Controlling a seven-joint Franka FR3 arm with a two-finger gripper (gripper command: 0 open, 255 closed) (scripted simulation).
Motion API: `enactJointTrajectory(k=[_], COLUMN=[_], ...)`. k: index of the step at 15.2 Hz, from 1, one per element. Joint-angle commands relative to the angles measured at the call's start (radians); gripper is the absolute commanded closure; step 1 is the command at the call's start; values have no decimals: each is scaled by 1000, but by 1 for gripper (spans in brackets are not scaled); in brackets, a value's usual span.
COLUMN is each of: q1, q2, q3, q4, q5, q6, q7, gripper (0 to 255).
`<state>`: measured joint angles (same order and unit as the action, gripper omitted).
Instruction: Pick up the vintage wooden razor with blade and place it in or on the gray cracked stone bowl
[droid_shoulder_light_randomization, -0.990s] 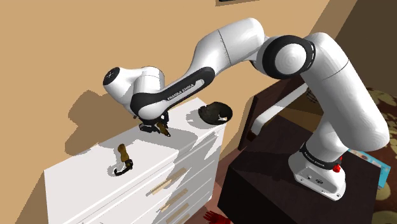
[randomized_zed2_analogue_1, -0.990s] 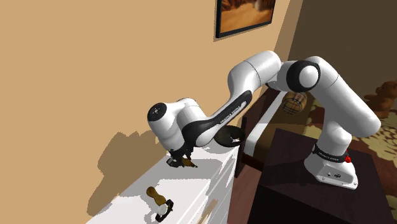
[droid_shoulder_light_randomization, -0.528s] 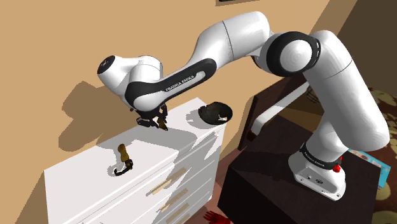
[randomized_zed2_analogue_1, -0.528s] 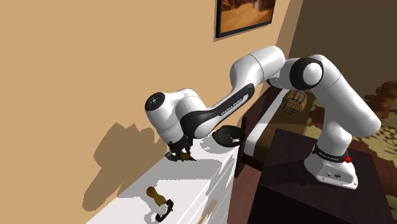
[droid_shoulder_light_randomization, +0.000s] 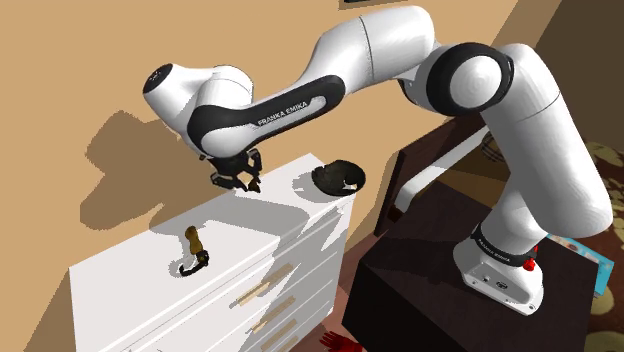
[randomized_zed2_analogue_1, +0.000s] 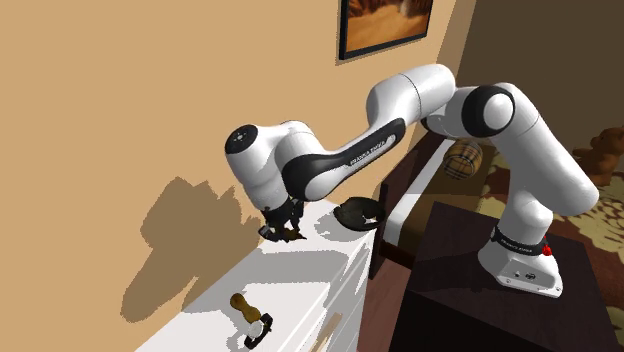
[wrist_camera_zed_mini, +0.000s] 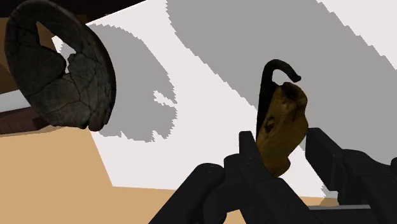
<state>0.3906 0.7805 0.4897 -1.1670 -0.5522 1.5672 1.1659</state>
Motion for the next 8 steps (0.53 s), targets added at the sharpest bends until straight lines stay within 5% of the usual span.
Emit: enactJointTrajectory(k=[1,4,8], q1=[3,8,-123], q2=[-7,-14,-205], q3=[2,3,34], q4=[17,45,-267], q5=[3,7,48], q6=[-22,-54,69], q7=[-7,-18,-19], gripper=[255,255,255])
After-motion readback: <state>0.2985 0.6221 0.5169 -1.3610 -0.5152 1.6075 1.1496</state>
